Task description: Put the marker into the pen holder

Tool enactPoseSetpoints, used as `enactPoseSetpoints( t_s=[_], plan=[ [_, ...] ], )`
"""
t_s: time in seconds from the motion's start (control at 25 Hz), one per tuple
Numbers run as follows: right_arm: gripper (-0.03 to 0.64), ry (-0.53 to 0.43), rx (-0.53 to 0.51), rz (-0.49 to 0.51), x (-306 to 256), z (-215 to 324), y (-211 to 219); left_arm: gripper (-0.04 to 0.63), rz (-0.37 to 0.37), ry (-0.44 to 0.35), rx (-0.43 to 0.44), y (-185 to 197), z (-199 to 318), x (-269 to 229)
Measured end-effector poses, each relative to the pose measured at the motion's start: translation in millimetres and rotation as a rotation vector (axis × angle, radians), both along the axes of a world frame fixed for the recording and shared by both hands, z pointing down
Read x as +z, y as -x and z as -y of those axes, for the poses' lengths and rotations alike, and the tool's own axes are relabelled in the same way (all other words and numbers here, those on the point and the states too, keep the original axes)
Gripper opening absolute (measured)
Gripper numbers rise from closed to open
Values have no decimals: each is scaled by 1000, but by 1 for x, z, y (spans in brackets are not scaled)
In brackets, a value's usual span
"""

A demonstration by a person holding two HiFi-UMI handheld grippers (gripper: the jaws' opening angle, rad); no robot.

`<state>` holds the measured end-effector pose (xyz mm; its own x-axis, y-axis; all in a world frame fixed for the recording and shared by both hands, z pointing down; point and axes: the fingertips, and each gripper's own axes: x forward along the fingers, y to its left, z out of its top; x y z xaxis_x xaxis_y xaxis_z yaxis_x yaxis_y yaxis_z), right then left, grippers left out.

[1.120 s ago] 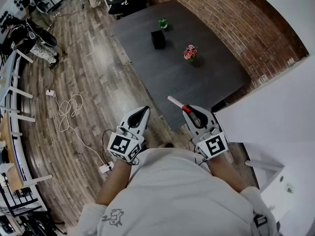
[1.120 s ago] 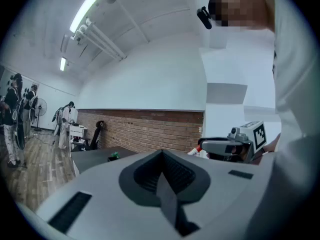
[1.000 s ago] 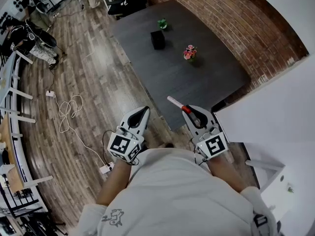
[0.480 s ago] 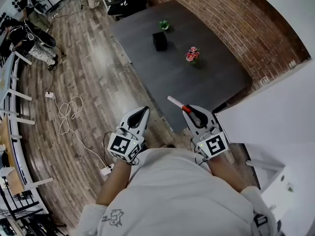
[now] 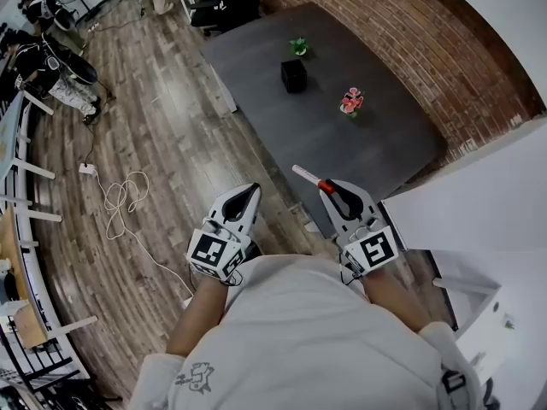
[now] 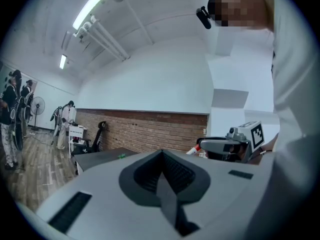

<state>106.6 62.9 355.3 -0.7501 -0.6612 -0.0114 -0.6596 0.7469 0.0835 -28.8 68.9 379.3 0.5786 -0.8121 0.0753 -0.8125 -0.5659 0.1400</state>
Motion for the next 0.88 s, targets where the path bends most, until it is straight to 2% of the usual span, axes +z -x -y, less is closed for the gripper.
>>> enactPoseSetpoints(
  t_s=[0.48, 0.88],
  plan=[
    [71, -15, 89, 8, -7, 24, 110, 11, 32, -16, 76, 111, 23, -14],
    [71, -4, 123, -19, -3, 36, 159, 11, 4, -14, 98, 163, 36, -10]
  ],
)
